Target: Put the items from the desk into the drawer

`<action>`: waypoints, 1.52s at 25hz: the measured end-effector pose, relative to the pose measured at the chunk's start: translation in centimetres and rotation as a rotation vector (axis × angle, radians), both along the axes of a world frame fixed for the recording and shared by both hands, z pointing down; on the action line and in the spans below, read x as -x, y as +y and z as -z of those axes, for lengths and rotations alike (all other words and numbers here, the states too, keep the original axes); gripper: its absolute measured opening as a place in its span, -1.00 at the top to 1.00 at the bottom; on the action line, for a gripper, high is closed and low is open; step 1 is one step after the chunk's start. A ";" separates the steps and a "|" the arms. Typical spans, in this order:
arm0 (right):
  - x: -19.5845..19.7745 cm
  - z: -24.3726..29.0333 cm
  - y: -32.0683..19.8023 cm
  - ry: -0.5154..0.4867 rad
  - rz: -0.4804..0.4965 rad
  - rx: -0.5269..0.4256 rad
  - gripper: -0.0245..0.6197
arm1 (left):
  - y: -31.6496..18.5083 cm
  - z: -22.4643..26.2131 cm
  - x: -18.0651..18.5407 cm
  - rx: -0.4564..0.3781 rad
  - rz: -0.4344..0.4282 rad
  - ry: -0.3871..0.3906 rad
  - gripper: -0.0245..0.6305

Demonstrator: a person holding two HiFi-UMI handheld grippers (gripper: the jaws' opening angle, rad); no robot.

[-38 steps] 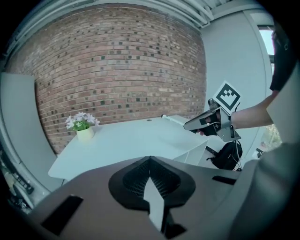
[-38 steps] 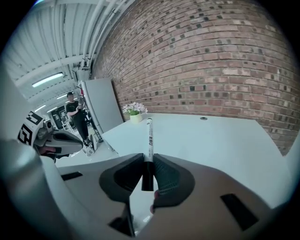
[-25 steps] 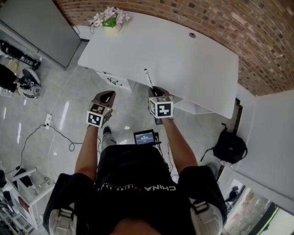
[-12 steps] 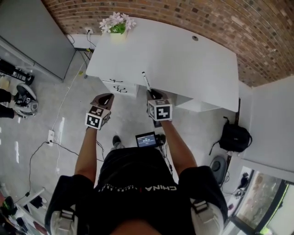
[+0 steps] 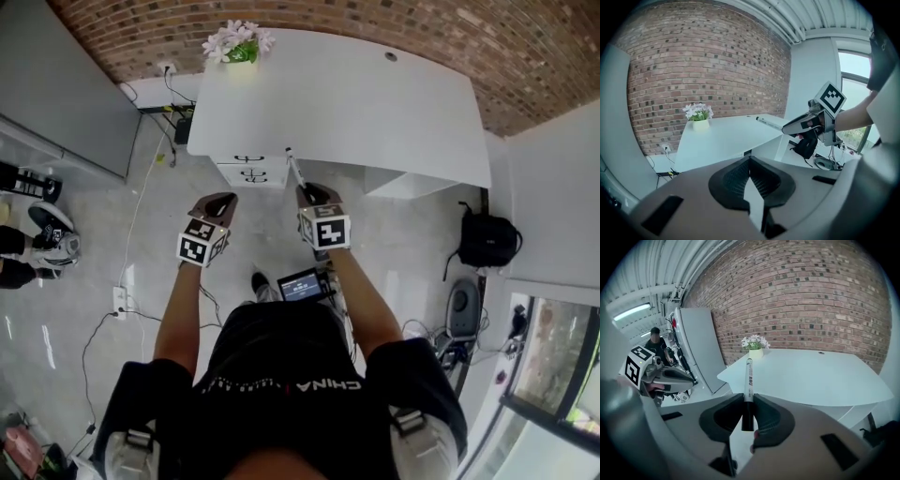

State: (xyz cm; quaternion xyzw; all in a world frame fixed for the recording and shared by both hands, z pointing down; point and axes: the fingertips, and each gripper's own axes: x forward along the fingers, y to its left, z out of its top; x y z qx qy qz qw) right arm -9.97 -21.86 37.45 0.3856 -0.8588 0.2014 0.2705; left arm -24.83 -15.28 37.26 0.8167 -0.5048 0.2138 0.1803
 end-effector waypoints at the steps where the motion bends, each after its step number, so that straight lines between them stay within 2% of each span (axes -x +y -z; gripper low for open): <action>1: 0.2 0.0 0.5 0.004 -0.001 0.002 0.70 | 0.3 -0.1 0.2 0.003 -0.006 -0.001 0.89; 6: 0.6 -0.2 1.5 -0.001 0.004 0.014 0.70 | 0.9 -0.6 0.2 0.009 -0.006 -0.010 0.89; 11: 0.1 -0.3 1.7 -0.014 0.028 0.019 0.70 | 0.8 -1.0 -1.7 0.028 -0.018 -0.024 0.89; 18: -1.7 0.0 0.7 -0.040 0.071 0.025 0.70 | -0.6 0.2 -4.0 0.012 -0.001 -0.051 0.89; 26: -3.1 -0.5 0.0 -0.076 0.132 0.053 0.70 | -1.2 -1.2 -5.6 0.057 0.006 -0.122 0.89; 29: -2.7 -1.1 0.2 -0.083 0.147 0.070 0.70 | -1.9 -2.3 -4.9 0.062 -0.003 -0.168 0.89; 31: -2.2 -1.4 0.5 -0.085 0.167 0.073 0.70 | -2.3 -3.3 -4.1 0.071 -0.016 -0.226 0.89; 34: -1.1 -2.2 0.8 -0.077 0.197 0.067 0.70 | -3.1 -5.4 -2.8 0.083 -0.079 -0.319 0.89; 38: 0.7 -4.4 0.3 -0.074 0.208 0.060 0.70 | -4.7 -8.8 -1.1 0.085 -0.173 -0.395 0.89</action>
